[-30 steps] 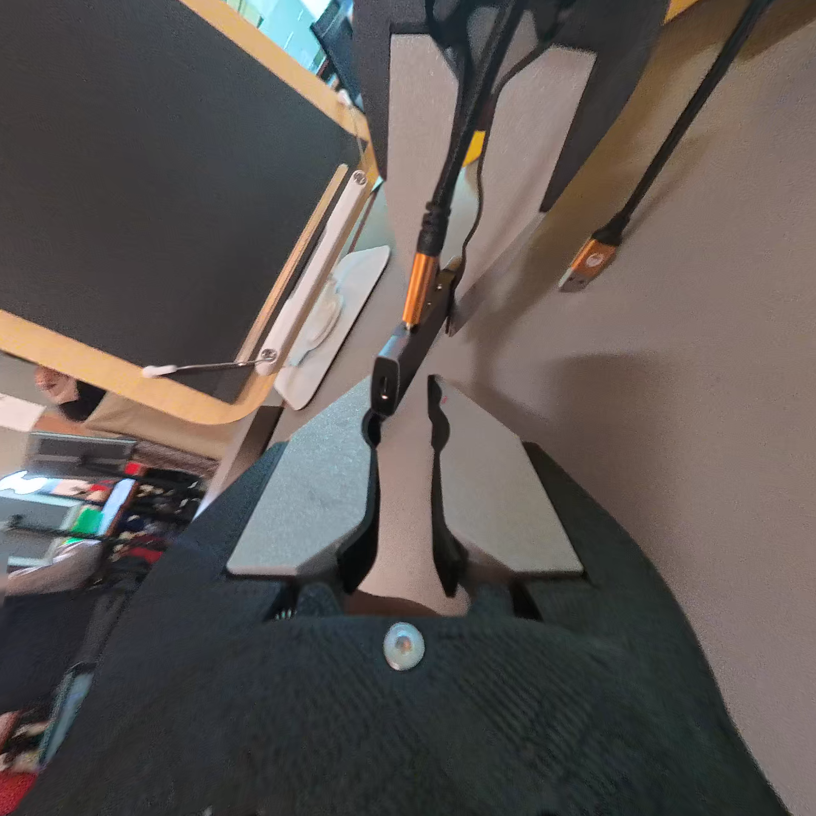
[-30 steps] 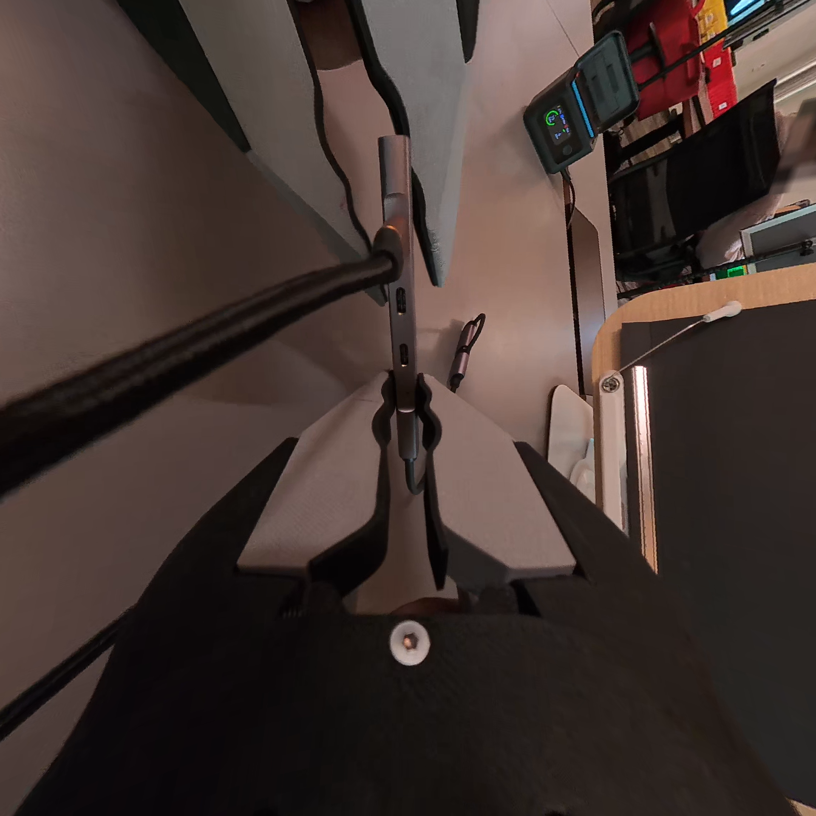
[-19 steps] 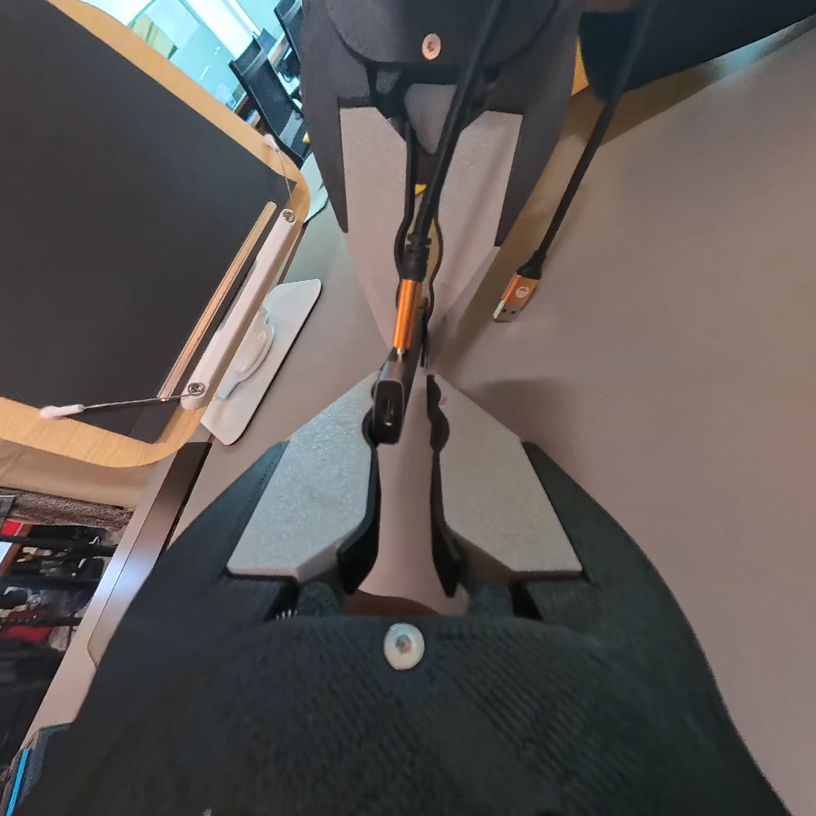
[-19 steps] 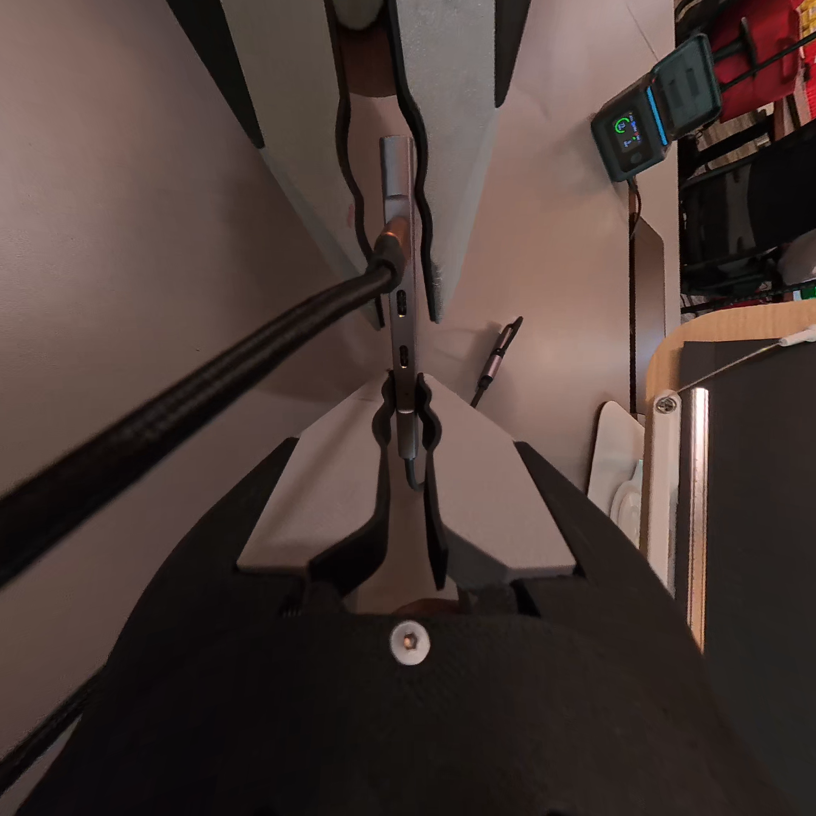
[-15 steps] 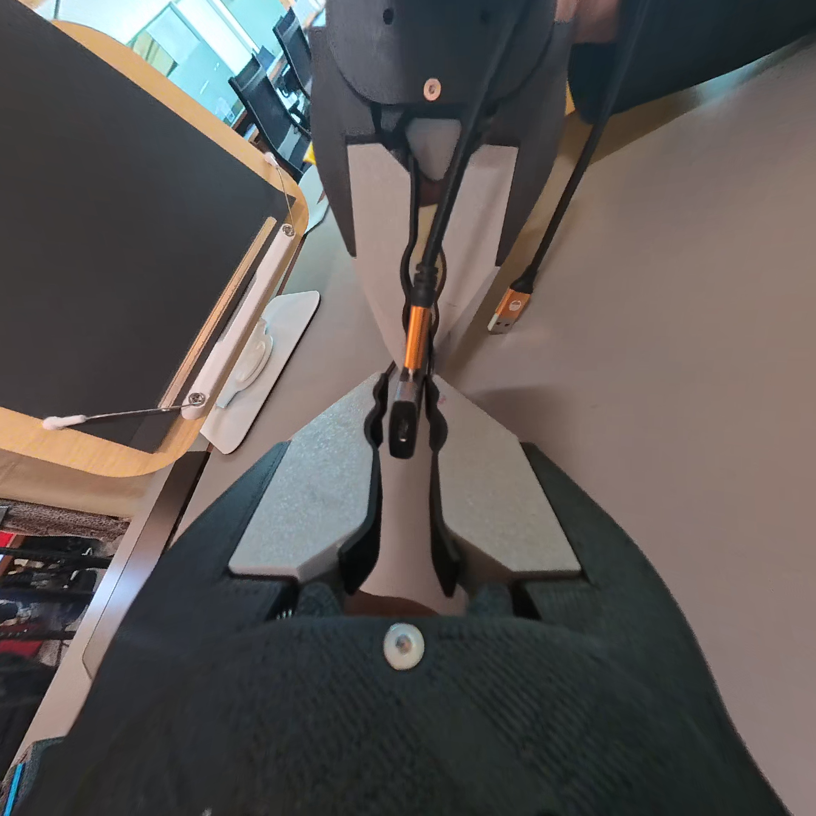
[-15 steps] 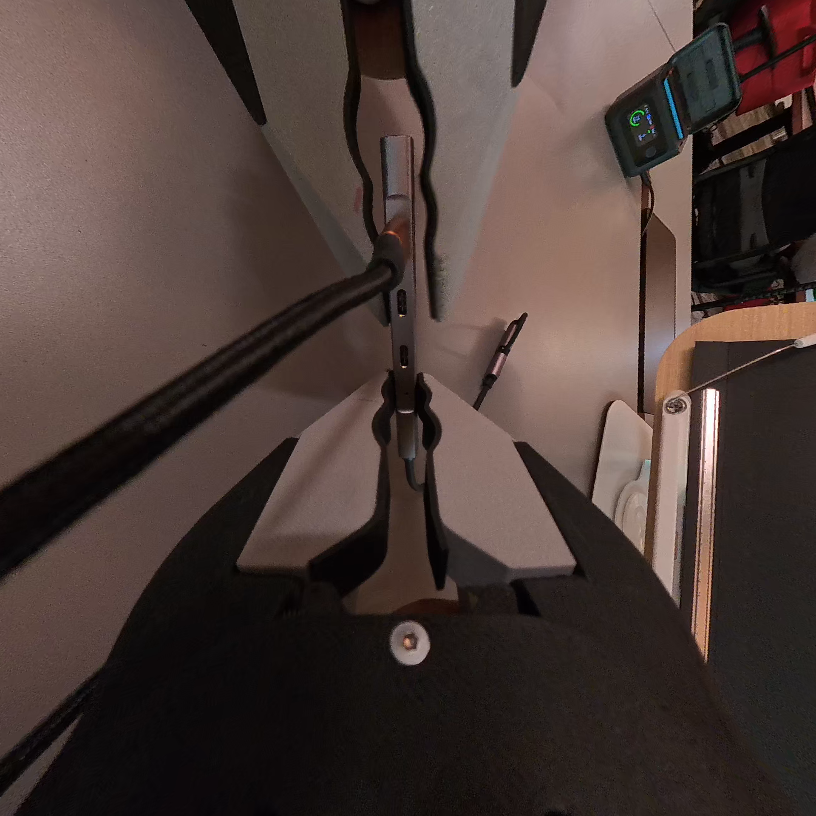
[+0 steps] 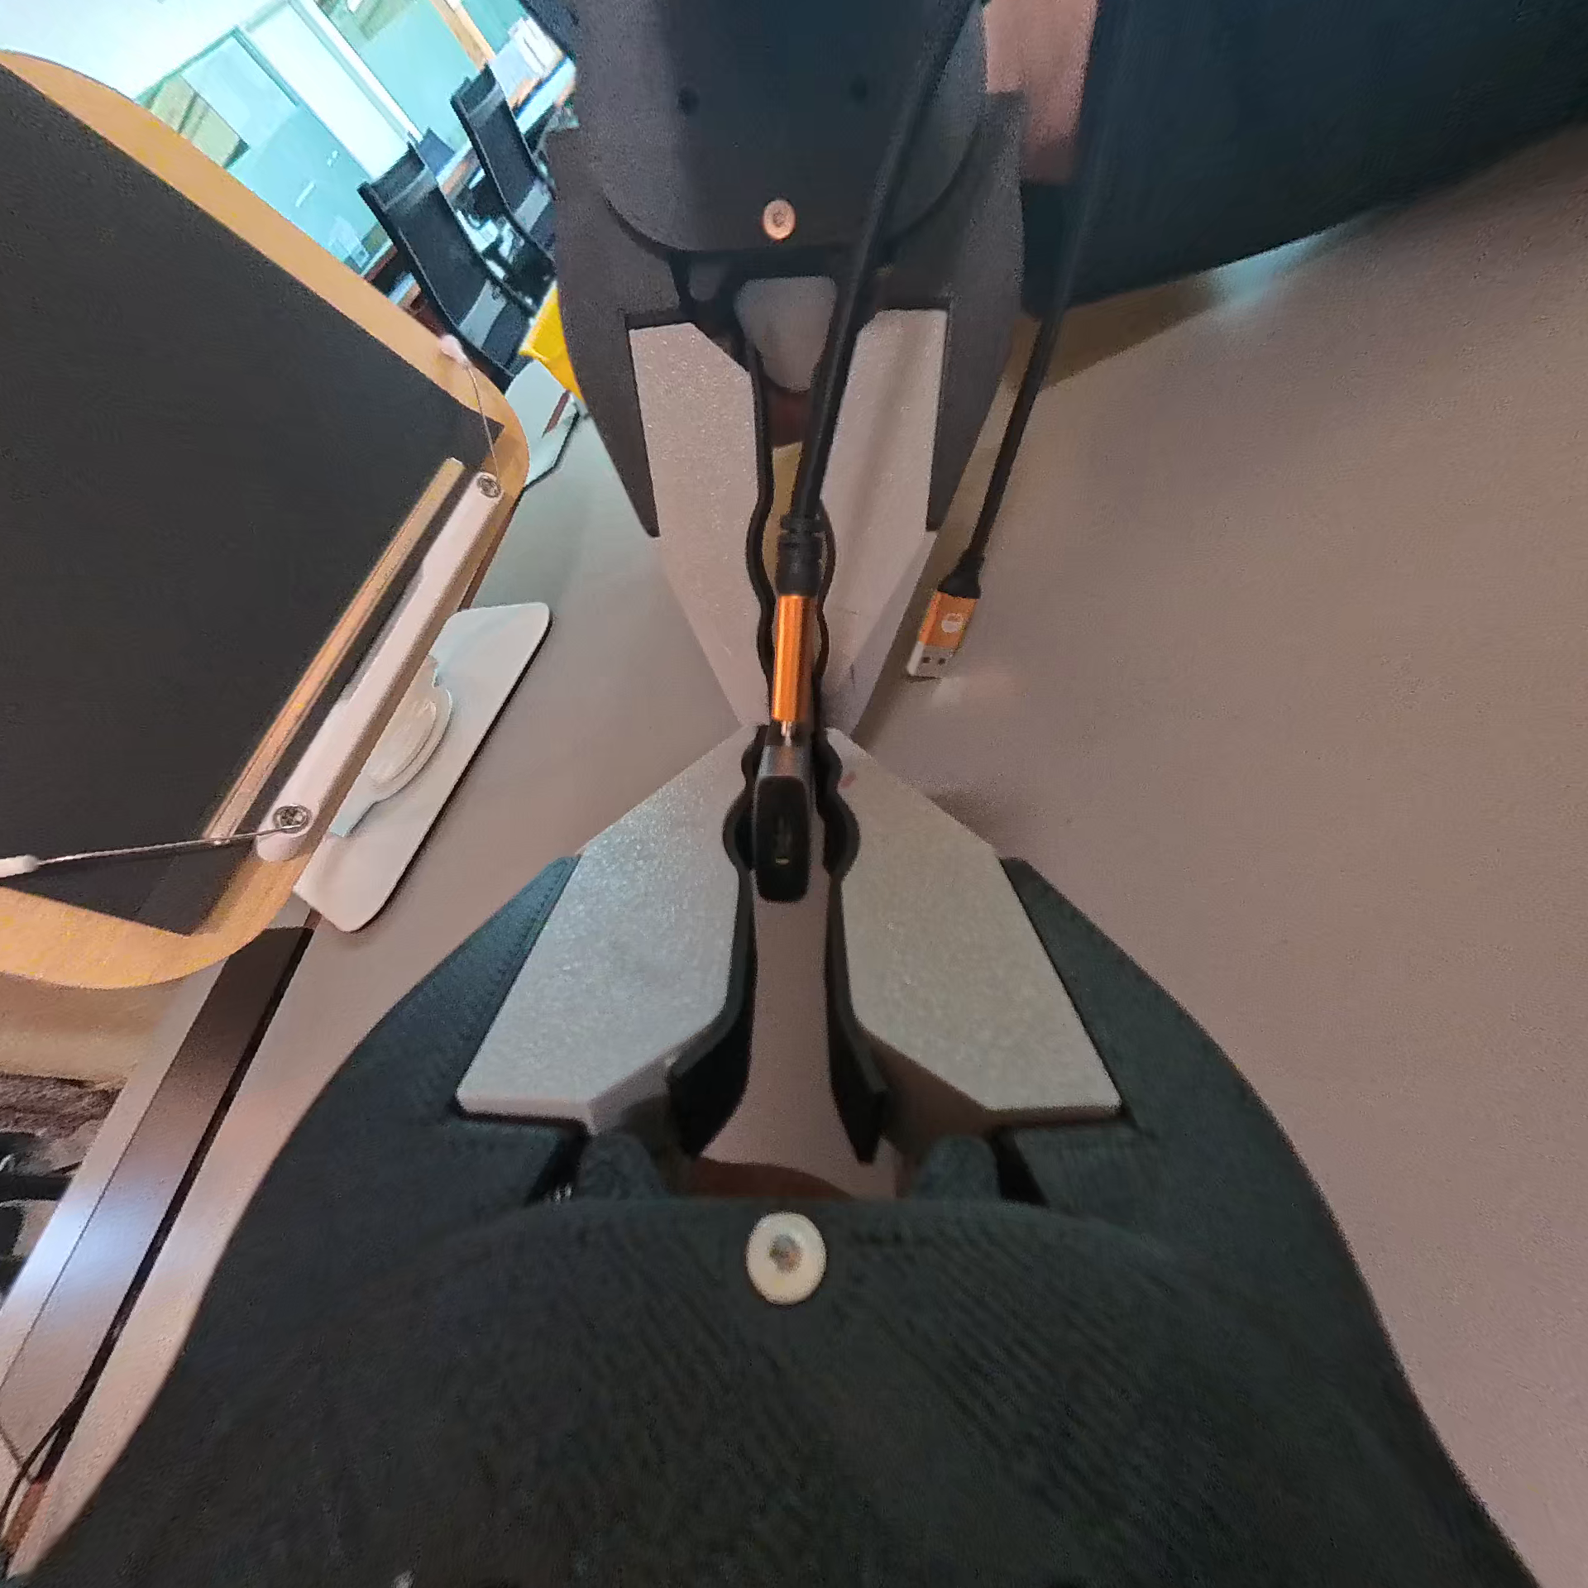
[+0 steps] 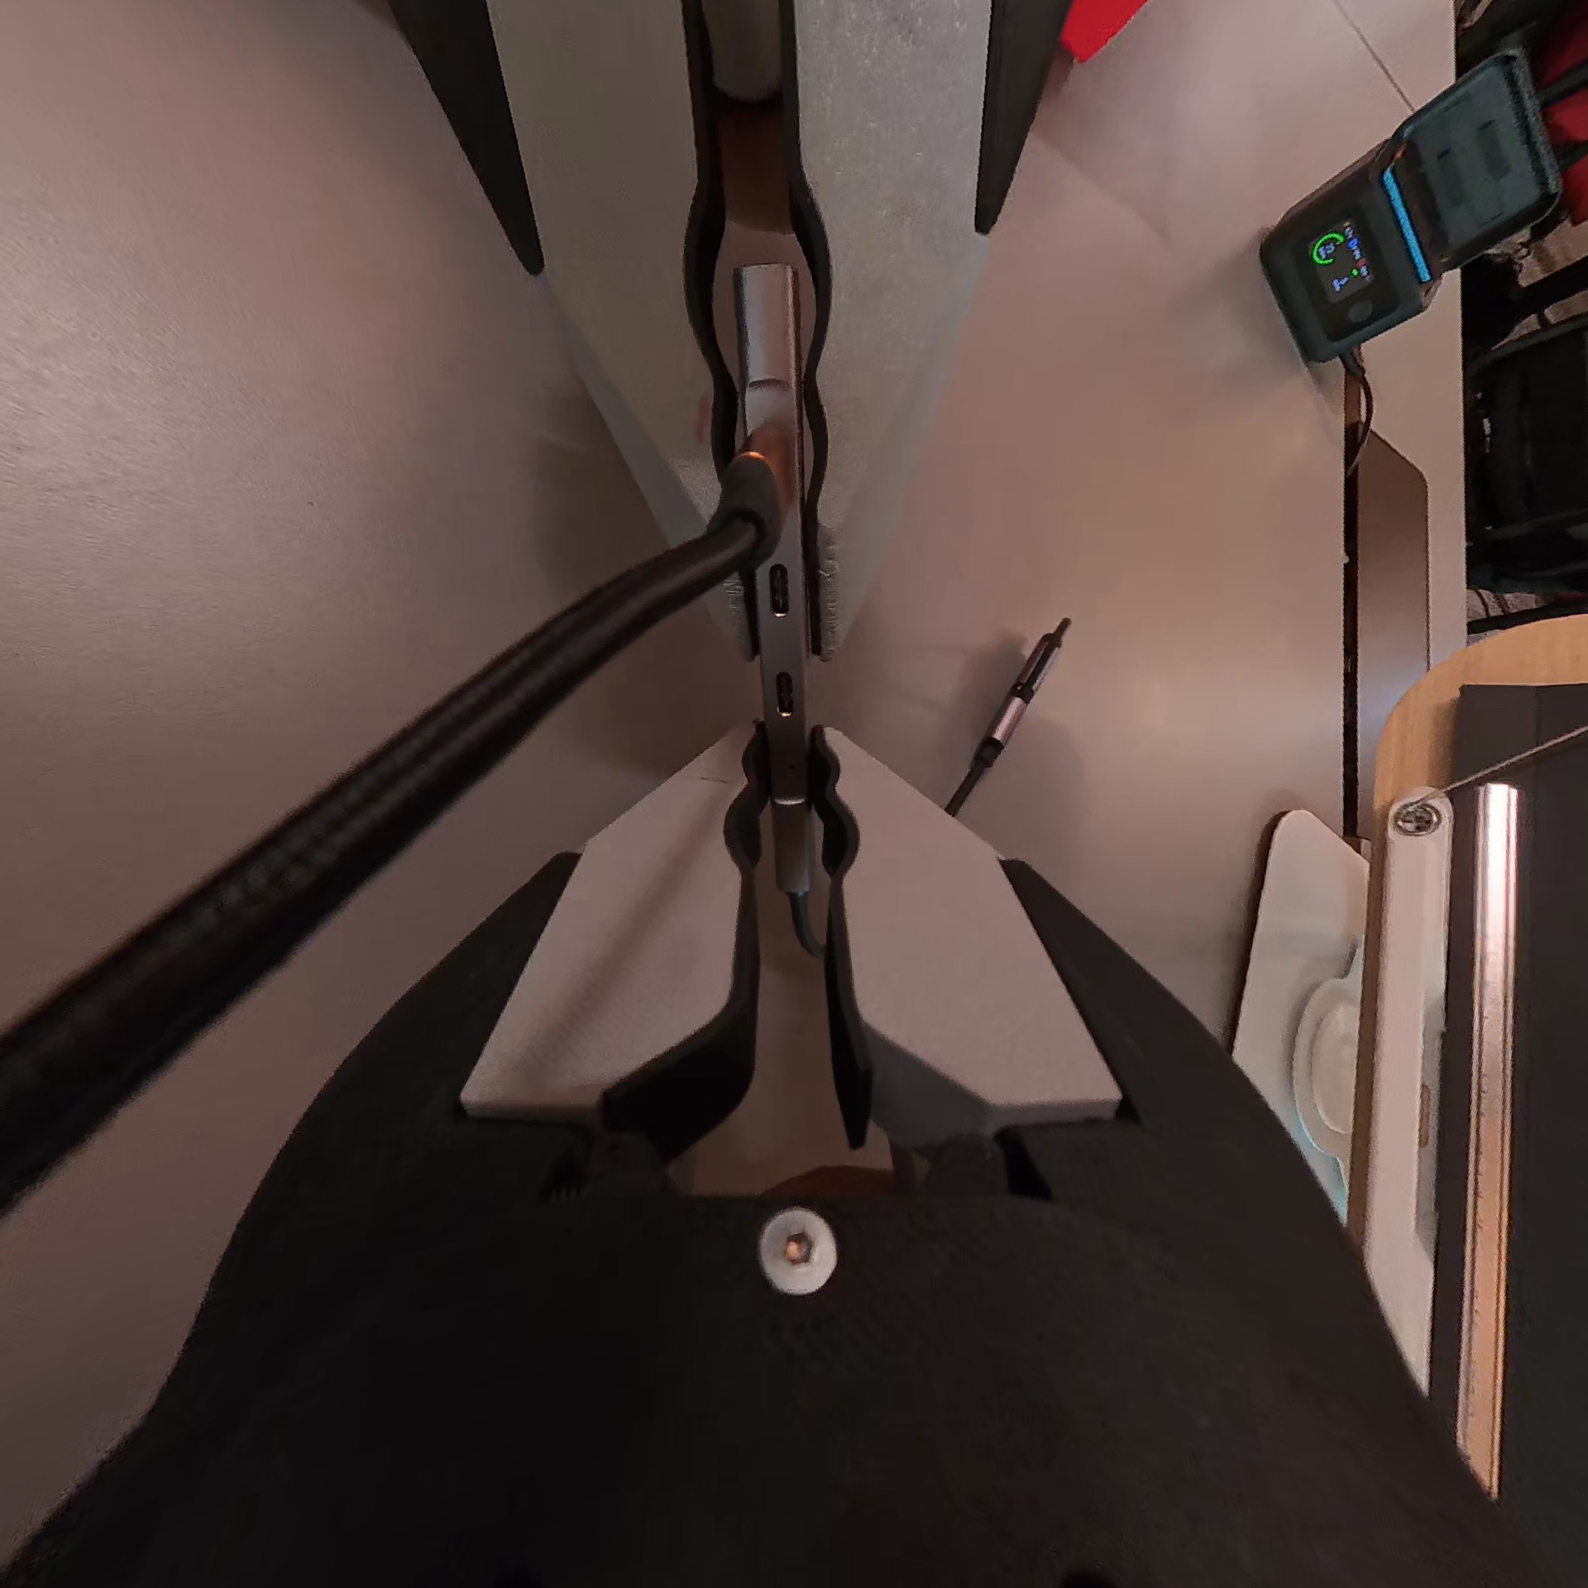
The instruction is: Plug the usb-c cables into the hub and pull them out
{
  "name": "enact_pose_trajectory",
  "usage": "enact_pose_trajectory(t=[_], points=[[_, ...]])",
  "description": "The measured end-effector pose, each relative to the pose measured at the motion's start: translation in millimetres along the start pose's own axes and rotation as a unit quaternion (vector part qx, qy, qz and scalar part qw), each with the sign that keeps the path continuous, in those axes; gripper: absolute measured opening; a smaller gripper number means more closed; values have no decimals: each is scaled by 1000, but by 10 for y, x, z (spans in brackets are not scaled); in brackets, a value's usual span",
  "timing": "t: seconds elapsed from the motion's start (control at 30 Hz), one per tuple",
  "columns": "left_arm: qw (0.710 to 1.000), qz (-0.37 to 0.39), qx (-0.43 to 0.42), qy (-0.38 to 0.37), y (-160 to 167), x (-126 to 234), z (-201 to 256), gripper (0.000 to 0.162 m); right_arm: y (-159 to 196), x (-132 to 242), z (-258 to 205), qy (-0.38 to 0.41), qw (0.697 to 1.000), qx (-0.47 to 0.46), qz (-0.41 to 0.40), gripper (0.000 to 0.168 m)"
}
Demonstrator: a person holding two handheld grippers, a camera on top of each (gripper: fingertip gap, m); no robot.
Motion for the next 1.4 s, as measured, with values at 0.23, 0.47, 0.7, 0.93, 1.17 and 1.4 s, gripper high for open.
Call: enact_pose_trajectory(t=[0.23,0.47,0.7,0.93,1.17,1.4], points=[[999,19,13,23,-39,32,10,7,-14,32,-33,-18,1000,-5,9,6],[998,42,33,20,-87,3,12,7,-35,58,-28,-24,999,-14,20,6],[999,42,26,15,-100,-32,52,8,-27,20,-72,-34,999,-8,10,6],[999,38,8,6,-135,3,27,7,-55,82,-24,-31,999,-25,32,9],[999,41,30,-5,-84,71,-78,7,-99,298,95,2,997,-38,74,22],[999,31,30,-7,-49,42,-80,7,-374,503,31,7,989,-21,149,23]])
Point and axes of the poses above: each gripper's, where its closed fingertips meet, x back along the fingers, y out of its underside, z = x × y across the jaws, the point moved 4 cm from there along x, back along the fingers, and after that the axes turned 11 degrees about -z, right-handed, at the moved point
